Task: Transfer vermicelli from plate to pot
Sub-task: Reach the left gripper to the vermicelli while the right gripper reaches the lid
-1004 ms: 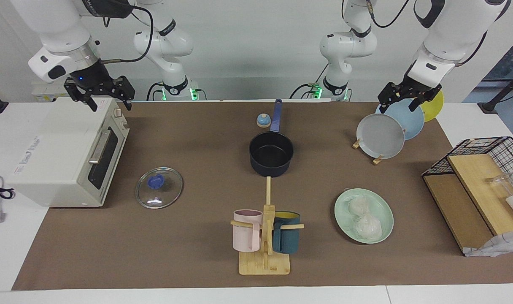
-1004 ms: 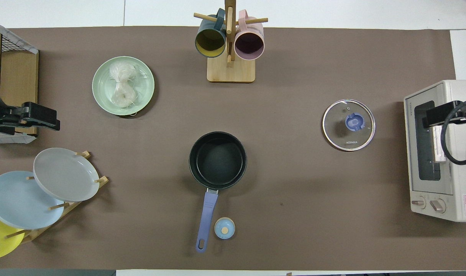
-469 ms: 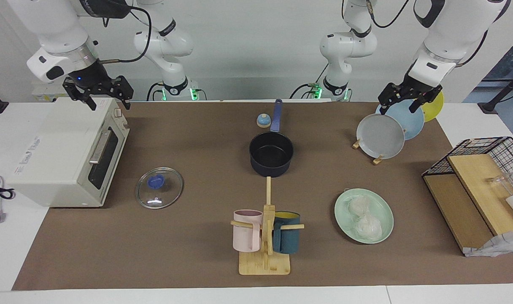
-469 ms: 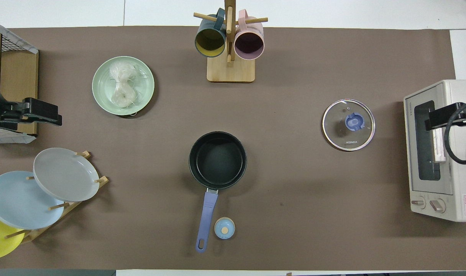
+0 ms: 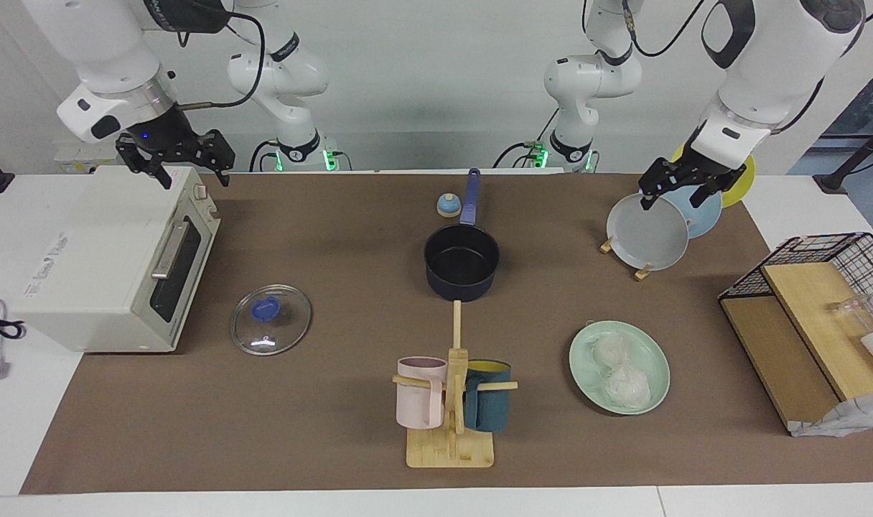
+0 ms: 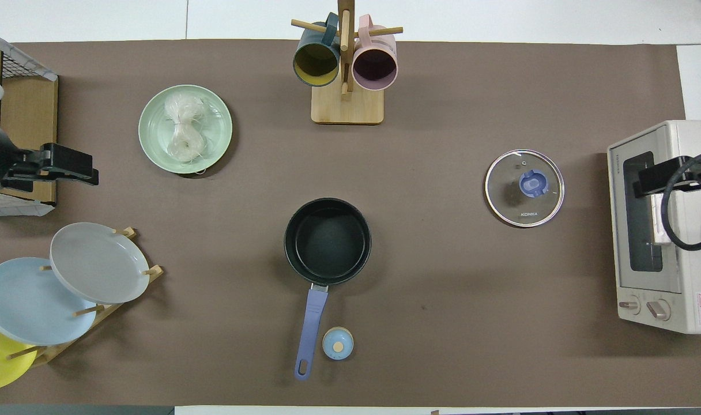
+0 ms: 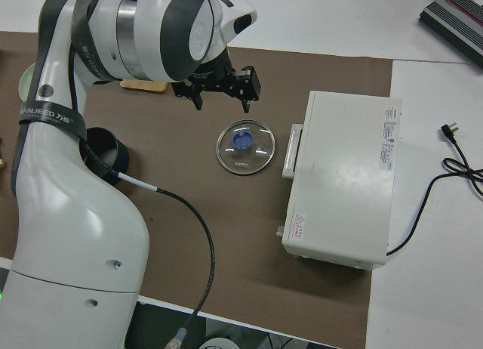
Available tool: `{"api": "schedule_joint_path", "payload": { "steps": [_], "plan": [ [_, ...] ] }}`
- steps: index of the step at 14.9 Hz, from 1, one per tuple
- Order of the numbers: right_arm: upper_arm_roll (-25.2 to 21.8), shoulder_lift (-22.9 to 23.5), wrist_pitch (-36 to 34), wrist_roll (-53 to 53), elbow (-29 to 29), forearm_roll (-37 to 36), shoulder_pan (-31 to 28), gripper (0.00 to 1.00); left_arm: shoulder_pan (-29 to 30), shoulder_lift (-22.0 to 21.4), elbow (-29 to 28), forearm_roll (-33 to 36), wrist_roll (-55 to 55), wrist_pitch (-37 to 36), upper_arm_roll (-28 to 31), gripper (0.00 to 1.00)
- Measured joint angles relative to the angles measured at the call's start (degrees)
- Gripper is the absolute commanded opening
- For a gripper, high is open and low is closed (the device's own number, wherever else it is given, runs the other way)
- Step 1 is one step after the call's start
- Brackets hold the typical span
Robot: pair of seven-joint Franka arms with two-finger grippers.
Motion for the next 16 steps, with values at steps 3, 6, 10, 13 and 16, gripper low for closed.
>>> {"api": "schedule_joint_path", "payload": {
  "steps": [3, 6, 10, 13, 16],
  "plan": [
    [0.0, -1.4, 1.8, -1.3, -3.4, 0.3, 0.0, 1.00, 0.0, 4.2, 0.3, 0.0, 0.0, 3.2, -0.1, 1.00],
    [0.0, -3.1, 10.7, -2.4, -10.2, 0.5, 0.1, 1.00, -0.1, 9.8, 2.5, 0.0, 0.0, 6.4, -0.4, 1.00],
    [0.1, -1.0, 21.1, -2.7, -17.3, 0.7, 1.7, 1.00, -1.1, 17.0, 3.9, 0.0, 0.0, 14.4, -0.4, 1.00],
    [0.2, 4.0, 28.9, -2.7, -18.9, 0.8, 2.8, 1.00, -1.6, 21.4, 4.2, 0.1, 0.1, 20.0, -0.4, 1.00],
    [0.2, 9.3, 39.1, -2.7, -22.1, 0.8, 3.7, 1.00, -2.5, 25.0, 4.3, 1.9, 1.3, 25.7, -0.5, 1.00]
  ]
}}
